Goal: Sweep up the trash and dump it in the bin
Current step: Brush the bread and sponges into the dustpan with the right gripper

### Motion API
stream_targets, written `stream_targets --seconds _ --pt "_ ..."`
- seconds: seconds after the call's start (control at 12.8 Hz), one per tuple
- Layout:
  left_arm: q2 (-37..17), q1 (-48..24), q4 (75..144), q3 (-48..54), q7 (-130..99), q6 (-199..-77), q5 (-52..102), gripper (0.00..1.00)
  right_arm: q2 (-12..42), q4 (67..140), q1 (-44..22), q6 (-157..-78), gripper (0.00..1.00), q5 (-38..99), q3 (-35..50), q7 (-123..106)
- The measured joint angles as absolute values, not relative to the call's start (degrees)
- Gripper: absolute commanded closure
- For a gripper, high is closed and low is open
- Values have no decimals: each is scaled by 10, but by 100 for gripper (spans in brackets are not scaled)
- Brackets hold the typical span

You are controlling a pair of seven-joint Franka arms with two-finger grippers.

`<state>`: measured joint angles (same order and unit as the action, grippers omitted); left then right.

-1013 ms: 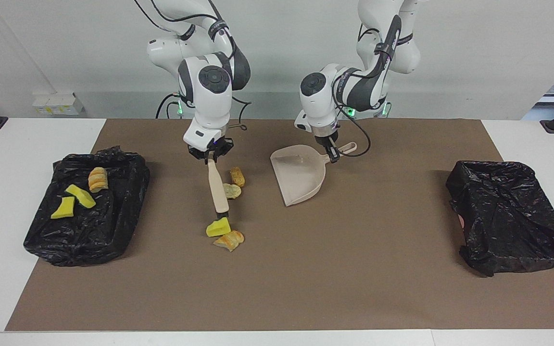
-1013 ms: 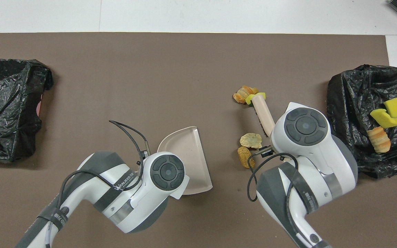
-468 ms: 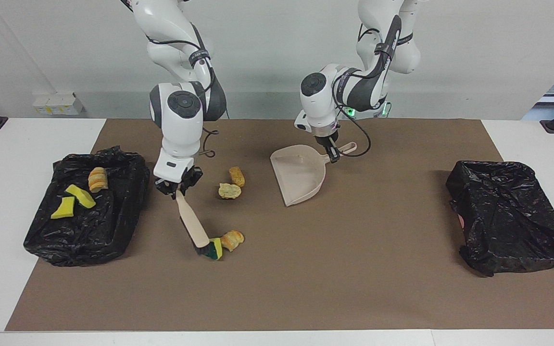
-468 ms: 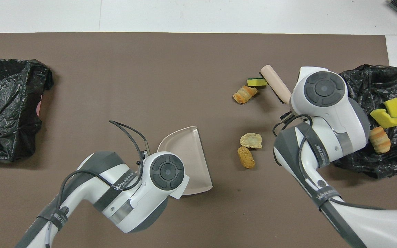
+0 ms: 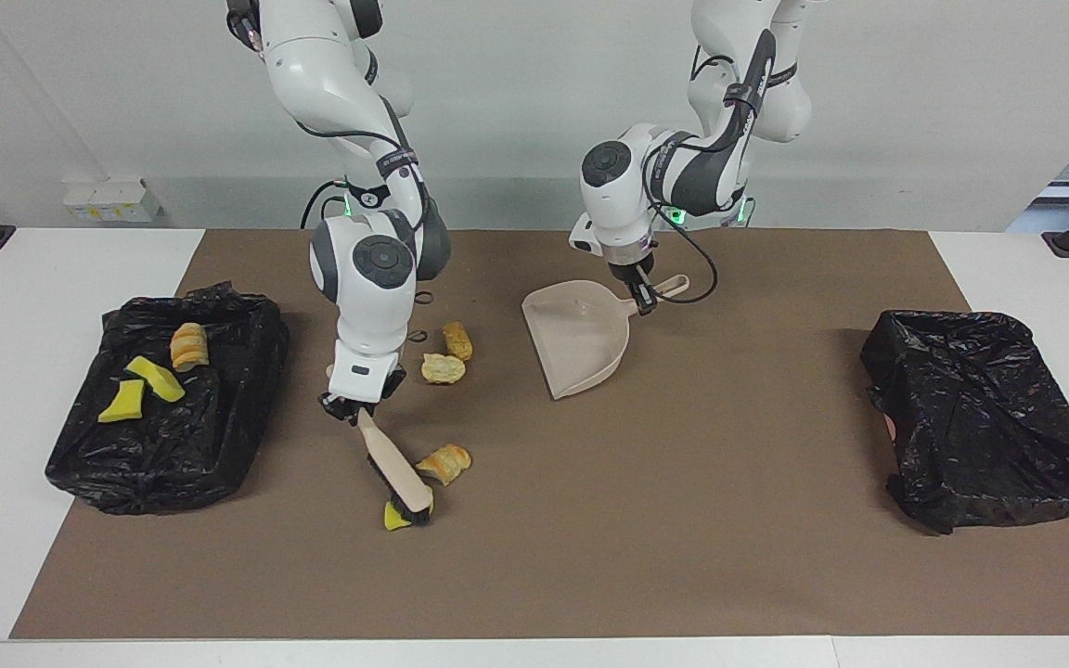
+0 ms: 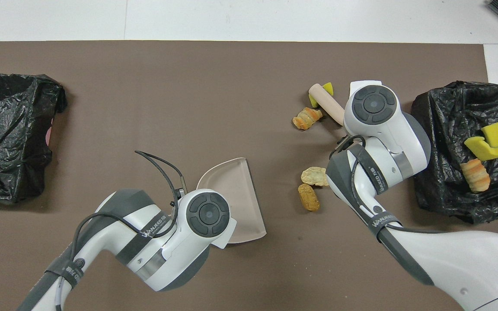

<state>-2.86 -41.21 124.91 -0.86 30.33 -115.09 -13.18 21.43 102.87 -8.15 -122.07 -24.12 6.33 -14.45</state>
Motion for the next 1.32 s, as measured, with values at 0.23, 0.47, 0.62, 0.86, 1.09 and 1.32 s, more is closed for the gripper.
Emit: stream_targets --seconds 0.23,0.47,0.62,0.86,1.09,1.32 --pt "-29 -411 1249 -9 303 -1151 -132 100 201 1061 -82 -1206 100 -237 83 -158" --pt "-29 -411 1249 -9 303 -1151 -132 100 173 1093 -84 -1158 100 -191 108 -158" --pt "-29 -411 1249 -9 303 -1151 -132 100 158 1105 -89 -1128 100 -152 126 -158" --pt "-29 -410 1250 -9 282 -1151 -131 100 143 1113 -118 -1077 100 -96 134 -158" --pt "-29 -410 1251 -9 263 -1151 -131 100 132 1118 -157 -1060 100 -30 136 -127" --pt "-29 -408 1252 -9 255 -1151 -129 100 118 1118 -186 -1058 100 41 136 -82"
